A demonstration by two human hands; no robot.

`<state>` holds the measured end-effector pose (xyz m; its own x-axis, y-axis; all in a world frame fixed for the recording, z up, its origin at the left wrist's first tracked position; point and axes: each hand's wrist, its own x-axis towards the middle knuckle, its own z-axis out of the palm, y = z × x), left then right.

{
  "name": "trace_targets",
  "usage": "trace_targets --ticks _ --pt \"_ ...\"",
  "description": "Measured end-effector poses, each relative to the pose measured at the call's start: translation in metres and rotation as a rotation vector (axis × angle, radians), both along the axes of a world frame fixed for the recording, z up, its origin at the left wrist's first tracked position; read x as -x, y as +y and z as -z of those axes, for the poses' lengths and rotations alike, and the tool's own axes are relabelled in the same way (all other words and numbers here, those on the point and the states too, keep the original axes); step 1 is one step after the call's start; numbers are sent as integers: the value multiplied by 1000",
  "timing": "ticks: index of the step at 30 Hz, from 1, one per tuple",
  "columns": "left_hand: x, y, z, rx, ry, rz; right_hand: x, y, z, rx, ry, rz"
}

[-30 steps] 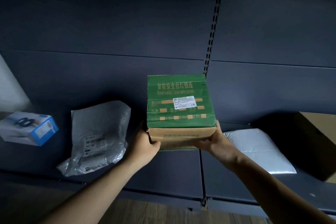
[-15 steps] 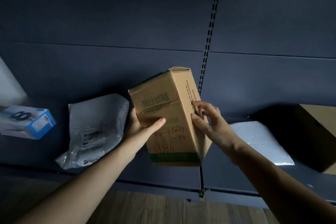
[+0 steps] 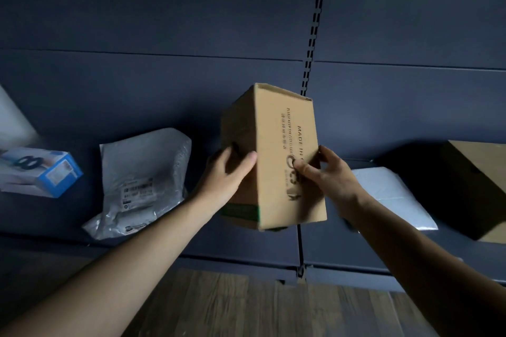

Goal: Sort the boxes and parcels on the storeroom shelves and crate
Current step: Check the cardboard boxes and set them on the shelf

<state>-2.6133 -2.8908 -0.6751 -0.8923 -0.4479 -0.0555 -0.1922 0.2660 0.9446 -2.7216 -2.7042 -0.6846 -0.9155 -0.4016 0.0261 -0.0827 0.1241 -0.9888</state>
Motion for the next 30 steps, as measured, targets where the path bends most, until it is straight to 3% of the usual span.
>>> trace_targets --ticks 4,8,14,21,27,30 --pt "-2 0 -1 -93 -19 65 -3 -4 -2 35 -8 4" --pt "-6 -12 9 -222 -46 -13 -6 -5 -9 84 -56 -19" --pt "-10 -21 8 -405 -56 -107 -10 -6 -12 19 41 -6" --pt "-11 -24 20 -343 72 -27 -11 4 -12 -101 -241 -69" --pt "-6 -23 14 -107 -29 -65 -7 1 3 -115 -178 -34" --pt "-5 -20 11 -100 -91 -45 0 1 6 -103 -136 13"
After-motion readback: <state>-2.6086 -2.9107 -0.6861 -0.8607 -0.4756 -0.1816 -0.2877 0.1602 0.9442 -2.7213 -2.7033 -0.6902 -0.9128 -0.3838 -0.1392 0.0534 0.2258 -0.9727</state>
